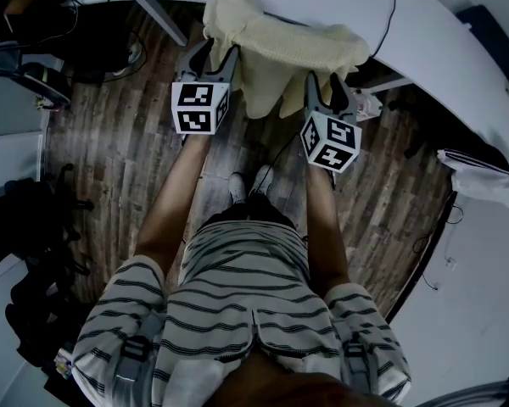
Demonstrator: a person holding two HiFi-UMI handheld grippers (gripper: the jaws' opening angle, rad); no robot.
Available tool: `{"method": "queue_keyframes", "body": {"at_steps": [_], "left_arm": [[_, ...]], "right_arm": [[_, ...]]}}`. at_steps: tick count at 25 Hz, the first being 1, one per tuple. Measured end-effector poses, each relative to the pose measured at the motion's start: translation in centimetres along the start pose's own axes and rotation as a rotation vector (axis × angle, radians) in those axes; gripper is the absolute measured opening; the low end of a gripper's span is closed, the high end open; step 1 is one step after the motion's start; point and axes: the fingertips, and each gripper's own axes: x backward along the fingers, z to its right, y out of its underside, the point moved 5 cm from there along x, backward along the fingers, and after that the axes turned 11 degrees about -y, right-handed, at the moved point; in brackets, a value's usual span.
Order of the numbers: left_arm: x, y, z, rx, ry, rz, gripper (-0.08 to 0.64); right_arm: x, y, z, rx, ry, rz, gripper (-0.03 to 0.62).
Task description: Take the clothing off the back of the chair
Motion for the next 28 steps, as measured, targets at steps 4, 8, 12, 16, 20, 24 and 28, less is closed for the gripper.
{"method": "queue_keyframes", "body": {"at_steps": [4,8,12,16,20,24,28], "left_arm": [[-0.6,-0.2,-0.2,-0.012,0.003,0.002,0.186],[-1.0,-0.2,0.0,-0.018,0.009,0.004,0.186],[-1.4,-0.3,0.0,-0.030,0.019,0.010,0.184],[-1.7,-0.3,0.3,-0.040,0.035,0.018,0.160],[-2.0,-0.3,0.6,-0.039,0.048,0.015,0.109],[-2.2,-0.3,0.5,-0.044,0.045,0.020,0.062],[-2.2,-0.4,0.5,-0.038,0.046,0.017,0.037]], "right_arm": [[-0.5,-0.1,0.1,-0.011,0.007,0.003,0.195],[-0.8,-0.1,0.3,-0.012,0.010,0.003,0.195],[-1.2,-0.4,0.5,-0.018,0.009,0.014,0.195],[-1.5,-0.6,0.6,0.003,-0.001,0.021,0.163],[-1.5,-0.6,0.7,0.018,-0.009,0.026,0.122],[-1.5,-0.7,0.8,0.013,-0.021,0.033,0.052],[-1.4,-0.8,0.9,0.012,-0.022,0.039,0.026]]}}
